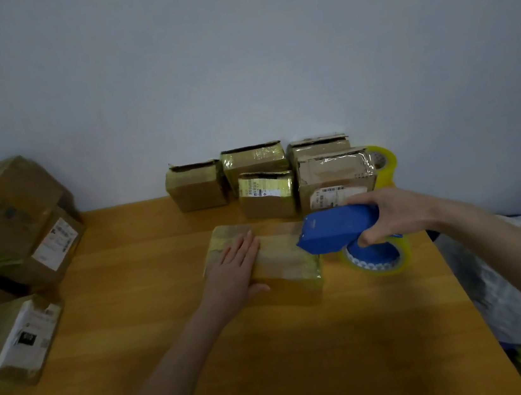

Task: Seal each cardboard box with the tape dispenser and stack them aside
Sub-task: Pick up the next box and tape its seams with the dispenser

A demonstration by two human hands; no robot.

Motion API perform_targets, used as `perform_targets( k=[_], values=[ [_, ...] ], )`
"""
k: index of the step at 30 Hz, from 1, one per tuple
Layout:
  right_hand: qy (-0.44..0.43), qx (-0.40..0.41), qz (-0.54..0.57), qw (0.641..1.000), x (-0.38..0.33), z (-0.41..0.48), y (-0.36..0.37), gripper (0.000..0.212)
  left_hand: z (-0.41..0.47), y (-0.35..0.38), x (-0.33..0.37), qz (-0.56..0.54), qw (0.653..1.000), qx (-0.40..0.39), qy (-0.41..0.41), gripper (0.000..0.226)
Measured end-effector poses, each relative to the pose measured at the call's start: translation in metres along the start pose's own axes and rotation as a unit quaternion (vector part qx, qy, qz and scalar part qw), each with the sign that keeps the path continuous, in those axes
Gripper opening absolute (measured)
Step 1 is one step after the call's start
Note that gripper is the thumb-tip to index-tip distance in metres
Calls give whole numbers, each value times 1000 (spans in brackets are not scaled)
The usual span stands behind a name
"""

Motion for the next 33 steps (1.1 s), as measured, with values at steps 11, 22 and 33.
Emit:
perform_targets(
  k=[11, 22, 33],
  values=[
    [44, -10, -133, 990, 34, 2, 9, 67, 8, -16, 46, 15, 999, -27, -13, 104],
    [-4, 17, -137, 990, 29, 12, 36, 84, 16, -23, 65, 7, 1000, -11, -4, 90],
    [28, -6, -14, 999, 74, -35, 20, 80, 17, -14, 67, 28, 1000, -1, -6, 88]
  ],
)
Point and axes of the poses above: each hand's wrist, its own z-axis towards the middle knuckle, its own y-axis out of the palm, x = y × z, the point moved 7 cm from there along z, towards the middle knuckle, and after that the axes turned 13 degrees about z, right-handed, at the moved point
